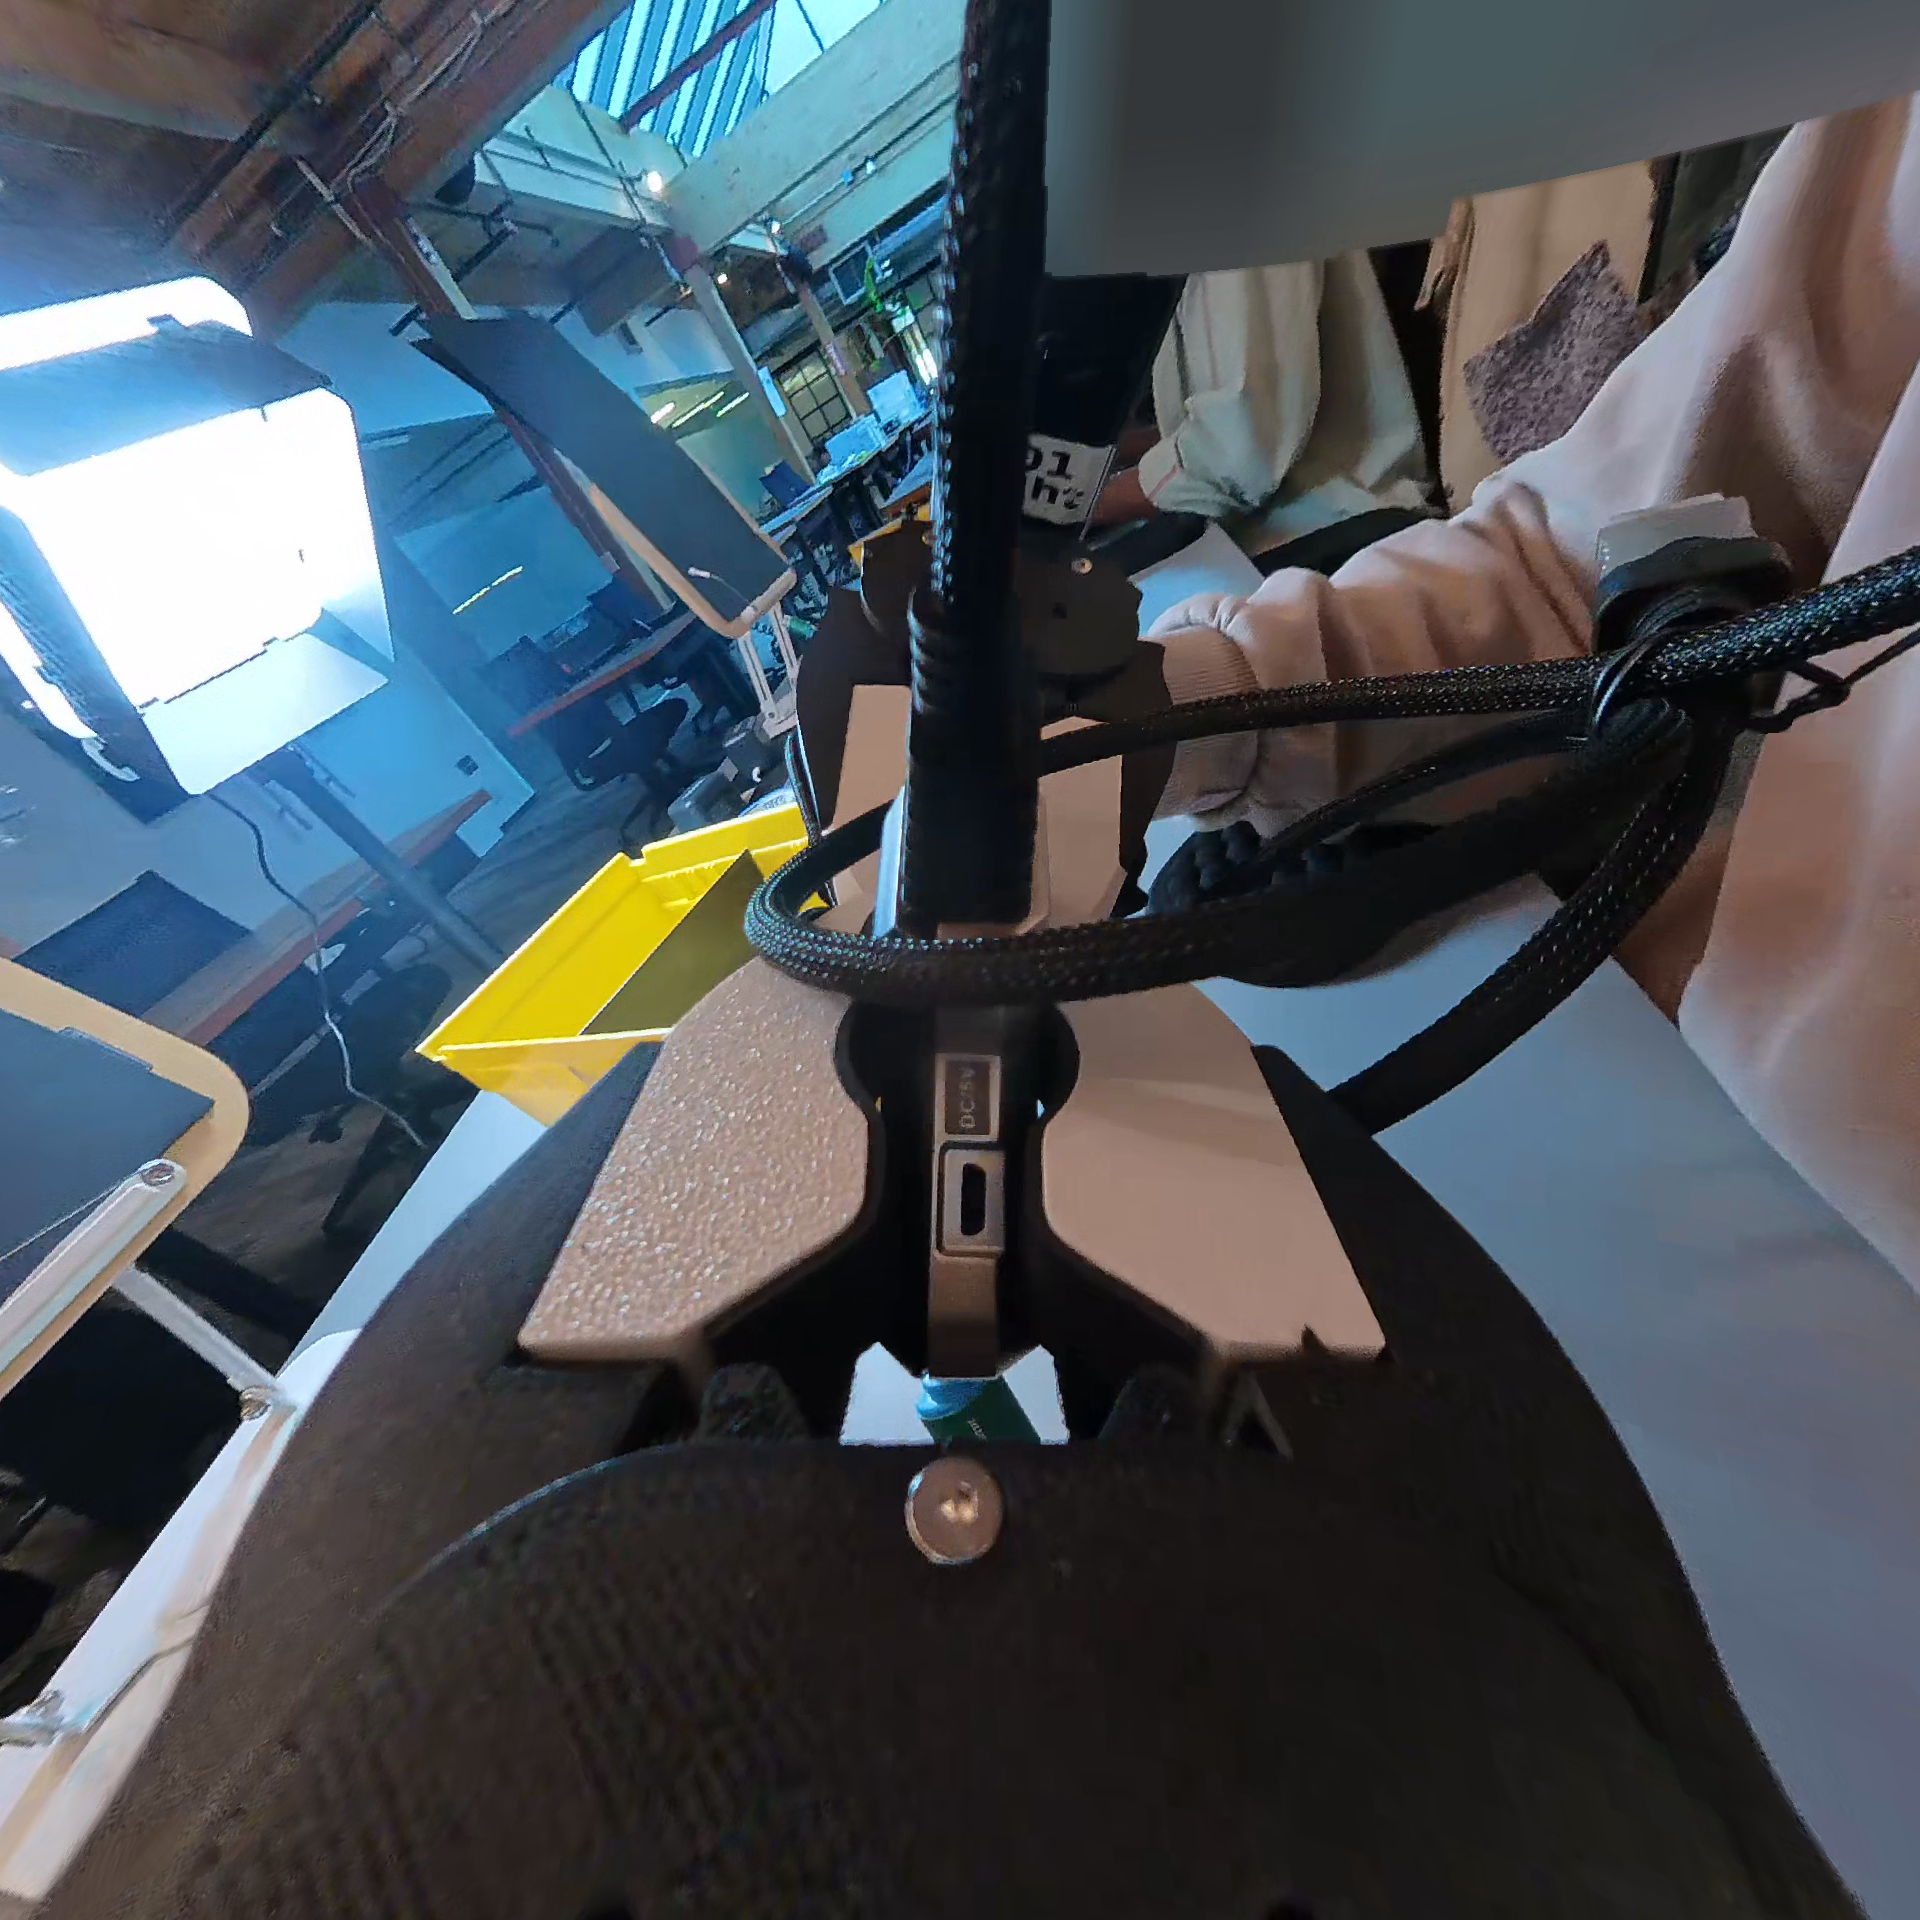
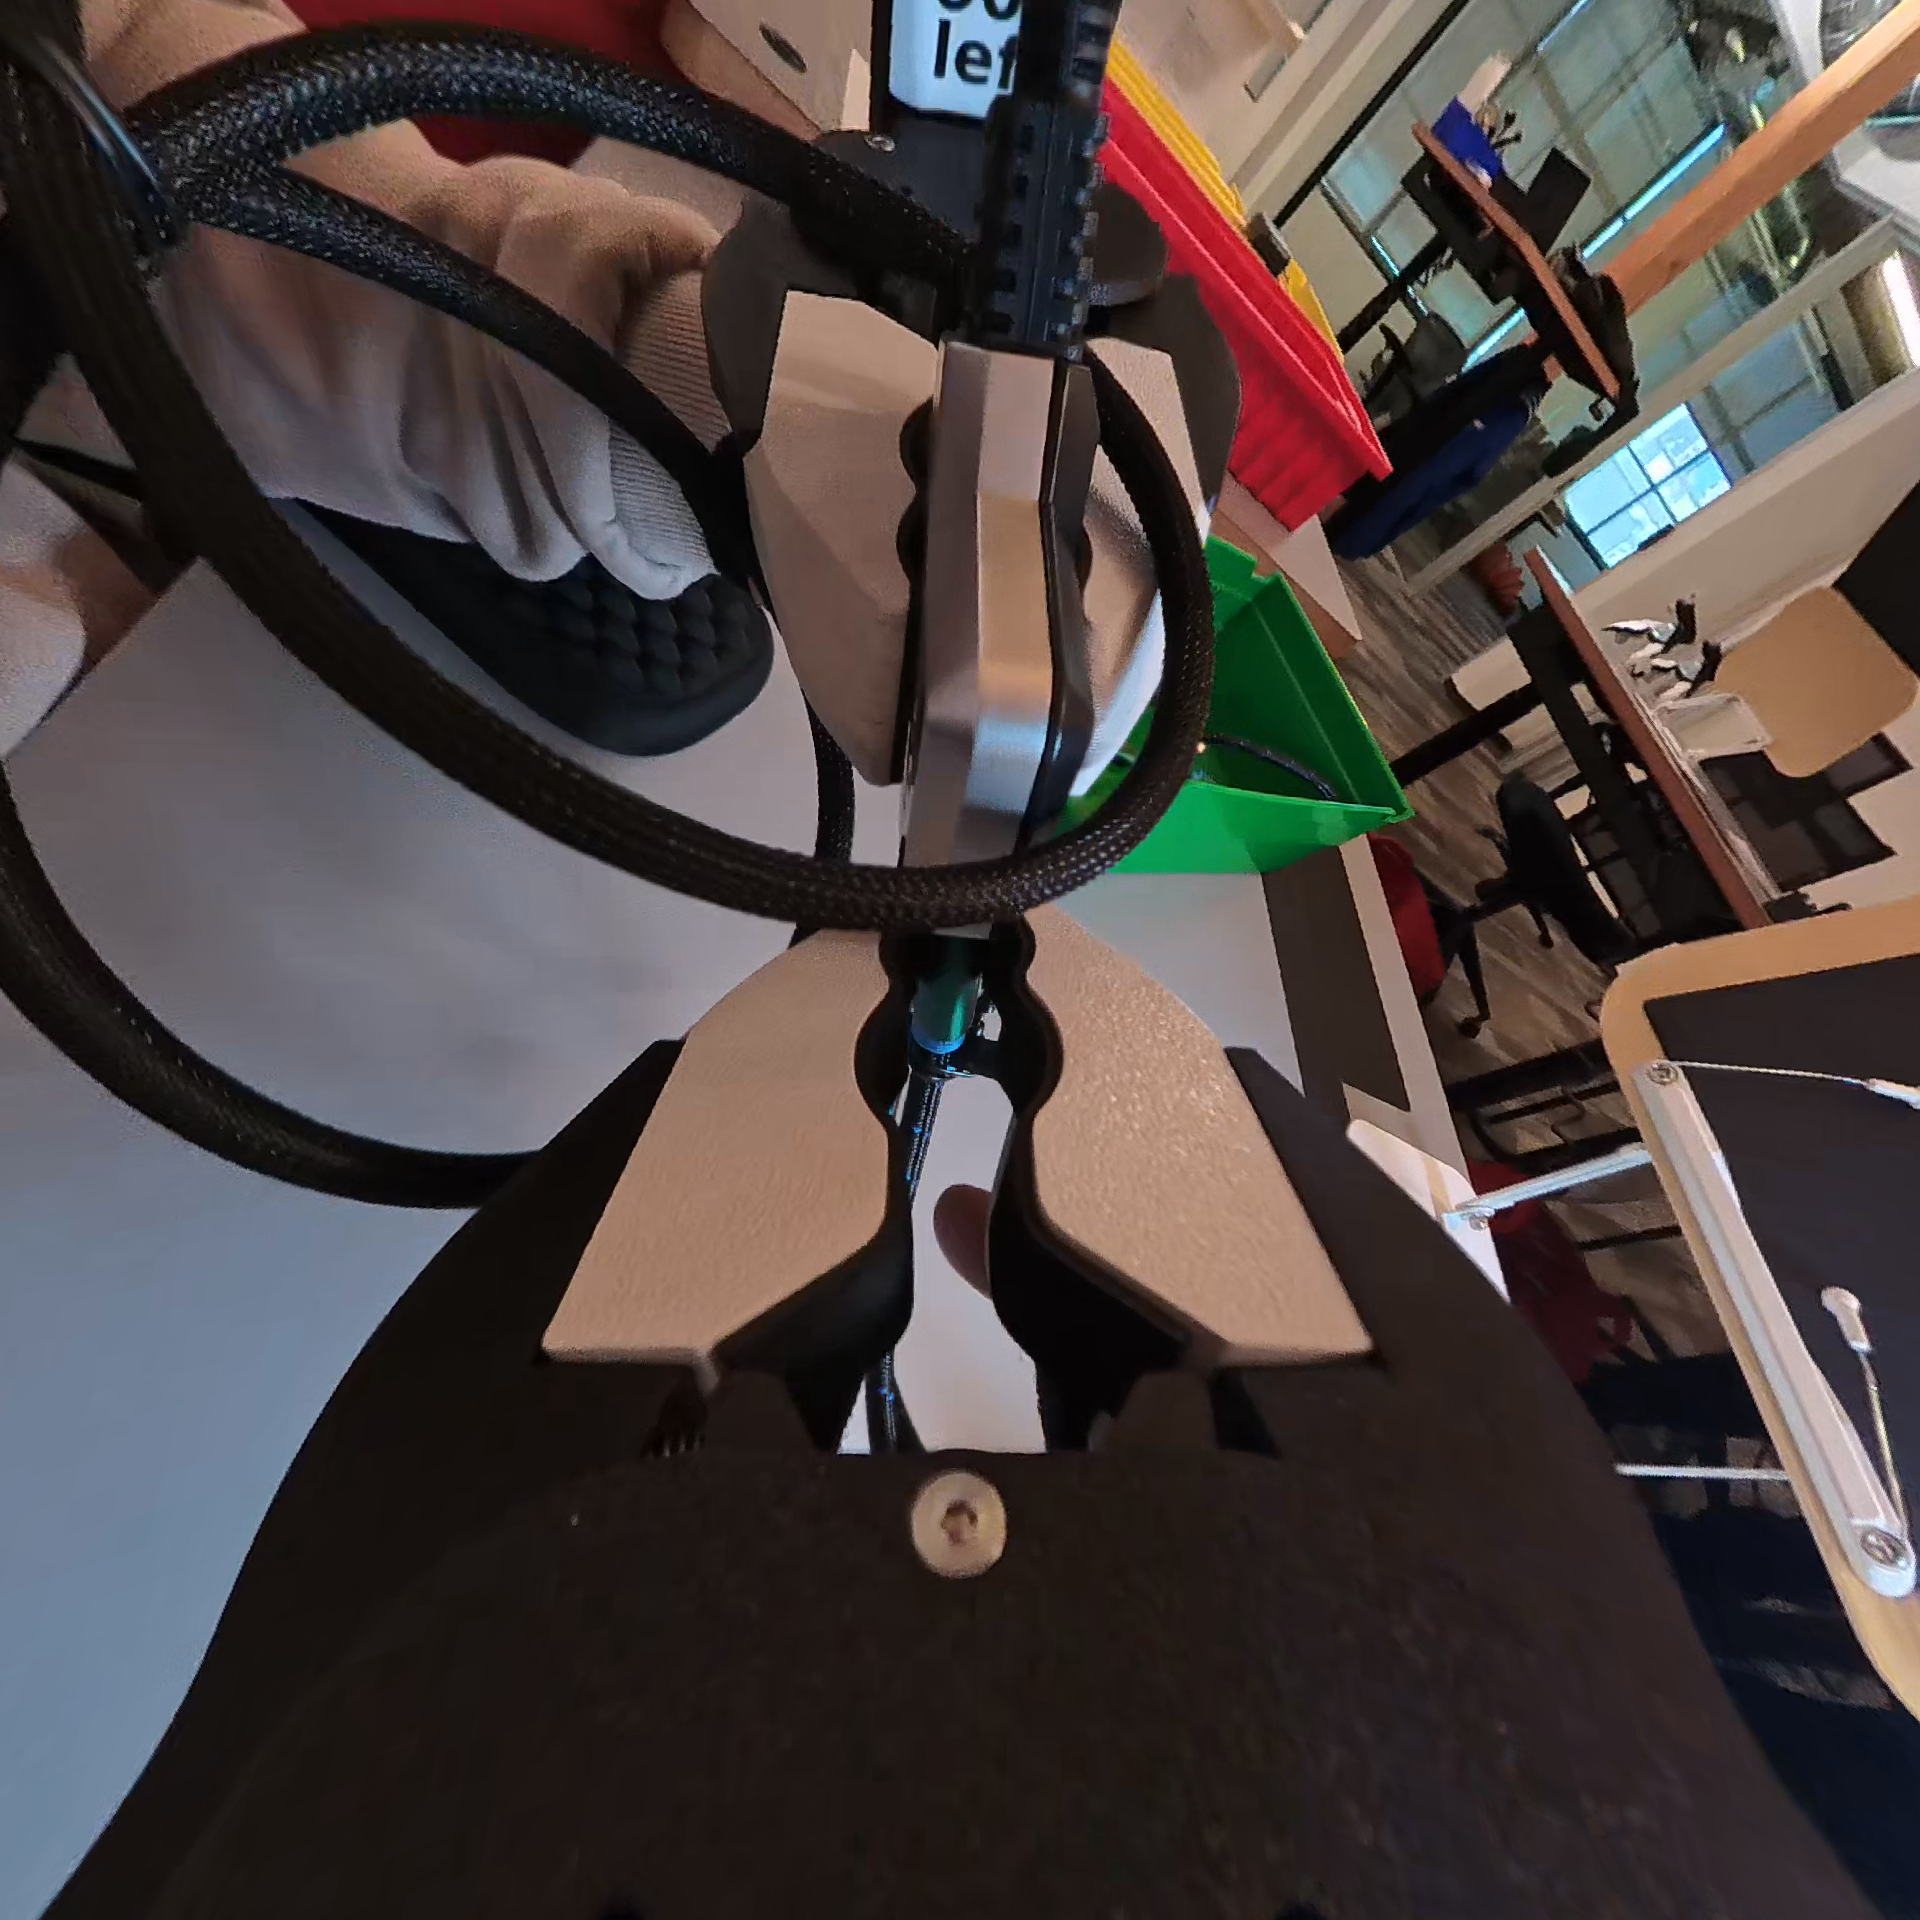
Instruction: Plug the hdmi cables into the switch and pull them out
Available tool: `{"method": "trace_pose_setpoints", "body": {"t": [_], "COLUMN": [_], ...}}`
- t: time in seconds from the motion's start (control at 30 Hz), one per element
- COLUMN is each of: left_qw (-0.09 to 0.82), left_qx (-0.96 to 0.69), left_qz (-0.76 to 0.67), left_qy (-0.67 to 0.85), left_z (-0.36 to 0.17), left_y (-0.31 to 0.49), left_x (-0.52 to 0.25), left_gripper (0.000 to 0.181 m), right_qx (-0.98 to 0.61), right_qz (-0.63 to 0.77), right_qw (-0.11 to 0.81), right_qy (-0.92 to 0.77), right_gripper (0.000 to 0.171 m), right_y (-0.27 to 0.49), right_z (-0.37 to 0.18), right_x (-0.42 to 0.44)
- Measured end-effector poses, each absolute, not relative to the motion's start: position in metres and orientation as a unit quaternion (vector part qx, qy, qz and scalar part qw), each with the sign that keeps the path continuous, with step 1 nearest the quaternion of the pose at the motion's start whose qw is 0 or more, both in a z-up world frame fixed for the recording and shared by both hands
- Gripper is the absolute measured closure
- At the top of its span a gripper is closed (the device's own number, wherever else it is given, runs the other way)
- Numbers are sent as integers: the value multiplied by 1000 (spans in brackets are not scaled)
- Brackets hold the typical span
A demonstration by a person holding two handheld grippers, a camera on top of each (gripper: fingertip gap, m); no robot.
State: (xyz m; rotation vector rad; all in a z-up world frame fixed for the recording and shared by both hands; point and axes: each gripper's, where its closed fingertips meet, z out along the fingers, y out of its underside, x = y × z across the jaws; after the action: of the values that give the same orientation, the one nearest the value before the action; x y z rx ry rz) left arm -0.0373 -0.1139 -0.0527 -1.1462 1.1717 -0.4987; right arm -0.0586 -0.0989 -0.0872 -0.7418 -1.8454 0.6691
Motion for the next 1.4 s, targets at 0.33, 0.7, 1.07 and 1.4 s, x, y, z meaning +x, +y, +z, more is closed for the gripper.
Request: {"method": "trace_pose_setpoints", "body": {"t": [0.33,0.7,1.07,1.4], "left_qw": [802,754,731,644], "left_qx": [-451,-528,-493,-394], "left_qz": [-255,-207,-349,-565], "left_qy": [298,330,317,334], "left_z": [21,-26,-27,-19], "left_y": [-109,-73,-82,-122], "left_x": [-158,-128,-99,-70], "left_gripper": [158,158,158,158], "right_qx": [-296,-634,-519,-424], "right_qz": [407,71,354,482], "right_qw": [511,612,542,430], "right_qy": [-696,-468,-558,-635], "right_gripper": [159,150,125,146], "right_y": [-103,160,36,-62], "right_z": [-19,-77,-49,-60], "right_x": [-25,80,-8,-44]}}
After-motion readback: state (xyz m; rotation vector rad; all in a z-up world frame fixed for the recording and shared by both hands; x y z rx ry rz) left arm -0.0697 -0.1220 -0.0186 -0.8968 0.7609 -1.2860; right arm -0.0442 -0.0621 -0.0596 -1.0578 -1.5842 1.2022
